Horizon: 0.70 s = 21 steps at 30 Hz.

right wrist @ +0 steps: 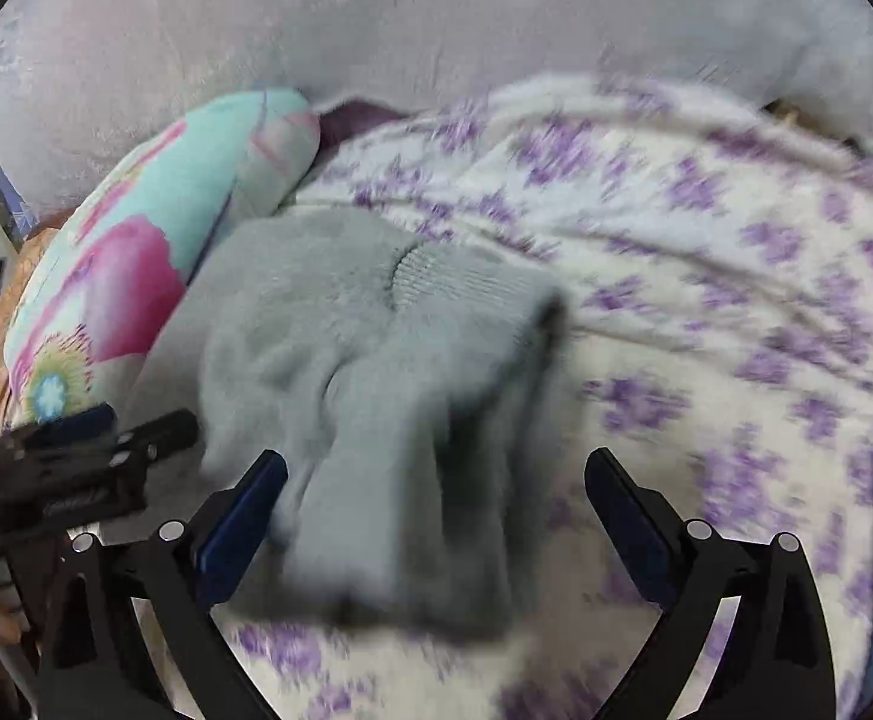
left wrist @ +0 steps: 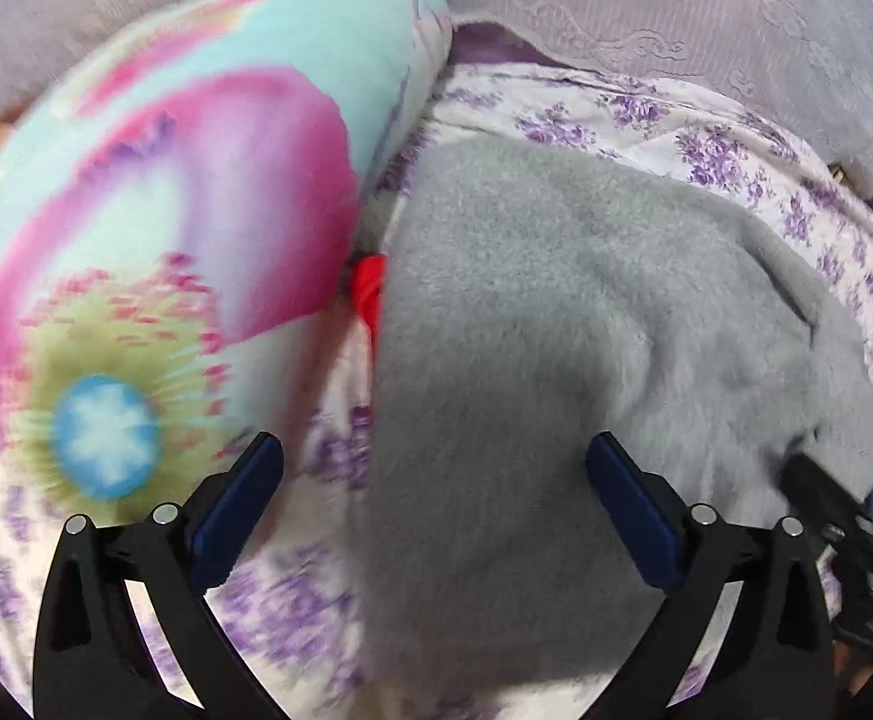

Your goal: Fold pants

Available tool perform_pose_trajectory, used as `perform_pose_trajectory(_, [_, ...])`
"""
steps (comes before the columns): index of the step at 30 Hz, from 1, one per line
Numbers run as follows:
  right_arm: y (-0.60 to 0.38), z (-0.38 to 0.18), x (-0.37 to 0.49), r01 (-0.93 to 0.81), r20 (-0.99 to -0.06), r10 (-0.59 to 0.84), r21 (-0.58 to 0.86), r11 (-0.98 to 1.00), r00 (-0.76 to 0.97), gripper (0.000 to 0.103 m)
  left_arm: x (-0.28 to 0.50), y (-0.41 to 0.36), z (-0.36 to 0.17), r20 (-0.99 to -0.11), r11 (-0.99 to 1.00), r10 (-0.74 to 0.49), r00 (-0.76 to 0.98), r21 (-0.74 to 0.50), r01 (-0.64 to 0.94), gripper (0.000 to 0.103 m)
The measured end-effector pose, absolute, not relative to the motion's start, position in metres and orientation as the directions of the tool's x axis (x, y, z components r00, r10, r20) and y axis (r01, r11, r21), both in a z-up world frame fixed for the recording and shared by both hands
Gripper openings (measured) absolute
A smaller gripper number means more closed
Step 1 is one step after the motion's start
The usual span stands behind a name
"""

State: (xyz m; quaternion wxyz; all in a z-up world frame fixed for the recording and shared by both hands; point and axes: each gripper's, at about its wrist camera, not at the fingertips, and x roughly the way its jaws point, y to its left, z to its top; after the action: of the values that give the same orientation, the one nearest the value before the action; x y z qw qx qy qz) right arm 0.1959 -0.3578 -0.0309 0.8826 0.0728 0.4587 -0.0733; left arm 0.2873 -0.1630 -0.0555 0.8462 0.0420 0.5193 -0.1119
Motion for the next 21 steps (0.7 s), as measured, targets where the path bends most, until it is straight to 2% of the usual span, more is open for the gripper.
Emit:
perform_pose_trajectory(6, [-0.331, 0.001, 0.116, 0.218, -0.759, -0.191, -0.067, 0.974, 0.623, 0.1, 0.222, -0.158, -0.014, -0.828, 0.959, -0.11, 0.55, 0.056, 0.278, 0.098])
perform_pose_trajectory(11, [-0.314, 0.015, 0.066, 0.223, -0.742, -0.243, -0.129, 0.966, 0.625, 0.1, 0.155, -0.136, 0.002, -0.811, 0.965, -0.119, 0.573, 0.041, 0.259, 0.098])
perform_pose_trajectory(16, [-0.297, 0.014, 0.032, 0.194, -0.76, -0.274, -0.196, 0.961, 0.59, 0.1, 0.112, -0.113, -0.005, -0.851, 0.973, -0.113, 0.512, 0.009, 0.23, 0.098])
perform_pose_trajectory(21, [-0.284, 0.021, 0.004, 0.187, -0.764, -0.229, -0.143, 0.972, 0.603, 0.1, 0.076, -0.111, -0.004, -0.84, 0.959, -0.105, 0.532, 0.057, 0.279, 0.098])
